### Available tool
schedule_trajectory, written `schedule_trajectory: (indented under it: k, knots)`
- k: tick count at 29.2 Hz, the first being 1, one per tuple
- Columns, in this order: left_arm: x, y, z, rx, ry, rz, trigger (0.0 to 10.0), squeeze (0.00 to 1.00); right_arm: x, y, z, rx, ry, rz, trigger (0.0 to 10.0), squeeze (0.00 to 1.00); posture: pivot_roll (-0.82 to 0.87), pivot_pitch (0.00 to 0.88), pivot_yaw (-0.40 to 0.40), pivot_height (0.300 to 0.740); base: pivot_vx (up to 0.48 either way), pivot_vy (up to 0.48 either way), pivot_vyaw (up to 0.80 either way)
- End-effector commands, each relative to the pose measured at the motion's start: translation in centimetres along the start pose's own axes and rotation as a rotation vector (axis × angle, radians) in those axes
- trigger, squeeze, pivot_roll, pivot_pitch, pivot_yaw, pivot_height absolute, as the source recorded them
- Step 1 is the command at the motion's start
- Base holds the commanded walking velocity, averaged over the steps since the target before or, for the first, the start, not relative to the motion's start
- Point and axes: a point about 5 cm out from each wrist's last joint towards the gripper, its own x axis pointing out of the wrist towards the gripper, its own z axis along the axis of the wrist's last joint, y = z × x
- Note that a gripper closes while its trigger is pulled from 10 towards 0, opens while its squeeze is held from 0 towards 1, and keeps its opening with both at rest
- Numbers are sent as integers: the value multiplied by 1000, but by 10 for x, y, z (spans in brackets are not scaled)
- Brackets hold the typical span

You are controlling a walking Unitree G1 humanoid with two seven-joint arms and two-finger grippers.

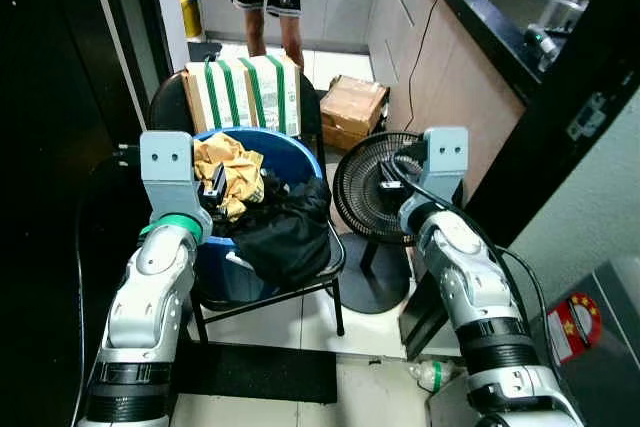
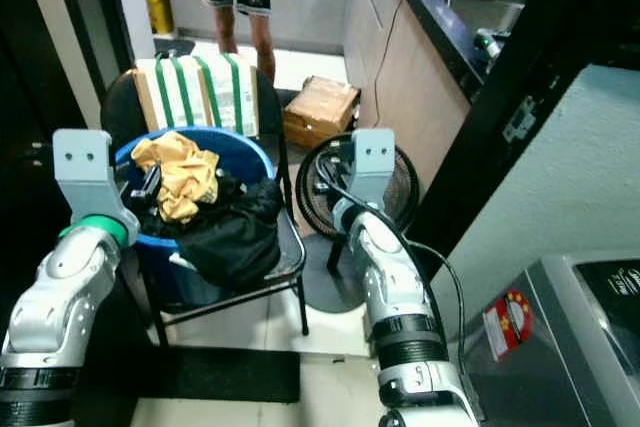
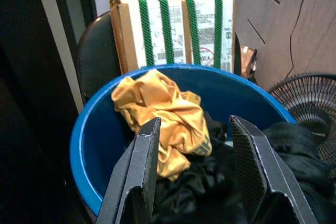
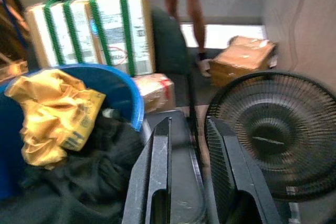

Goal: Clothes washing

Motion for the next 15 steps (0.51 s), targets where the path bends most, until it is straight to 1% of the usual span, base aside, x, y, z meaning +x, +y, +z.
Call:
schedule_trajectory:
  k: [1,2,3,4,5,6,7,9,14,15]
  knots:
    - [-3,-5,-15,18,50,-4,10000,0,-4,3,-11,-67,40,32,10000,0,101,7,-2,740,0,0,0]
    - [-3,-5,-15,18,50,-4,10000,0,-4,3,-11,-67,40,32,10000,0,101,7,-2,740,0,0,0]
    - [-3,-8,-19,21,50,-1,10000,0,-6,8,-15,-64,45,69,10000,0,103,16,-3,740,0,0,0]
    - [-3,-8,-19,21,50,-1,10000,0,-6,8,-15,-64,45,69,10000,0,103,16,-3,740,0,0,0]
    - [-5,-10,-22,-4,46,10,10000,0,-7,11,-17,-63,39,95,10000,0,103,16,-3,740,0,0,400]
    - [-5,-10,-22,-4,46,10,10000,0,-7,11,-17,-63,39,95,10000,0,103,16,-3,740,0,0,400]
    - [-6,-14,-23,-29,41,9,10000,0,-10,14,-16,-81,19,125,10000,0,102,21,0,740,274,0,800]
    - [-6,-22,-21,-64,34,-7,10000,0,-14,19,-14,-87,-6,159,10000,0,96,28,1,740,339,0,800]
    - [-5,-24,-18,-69,27,-21,10000,0,-17,22,-12,-101,-23,183,10000,0,92,33,1,740,404,0,800]
    - [-5,-24,-18,-70,27,-20,10000,0,-18,21,-12,-79,-28,177,10000,0,92,33,1,740,420,0,0]
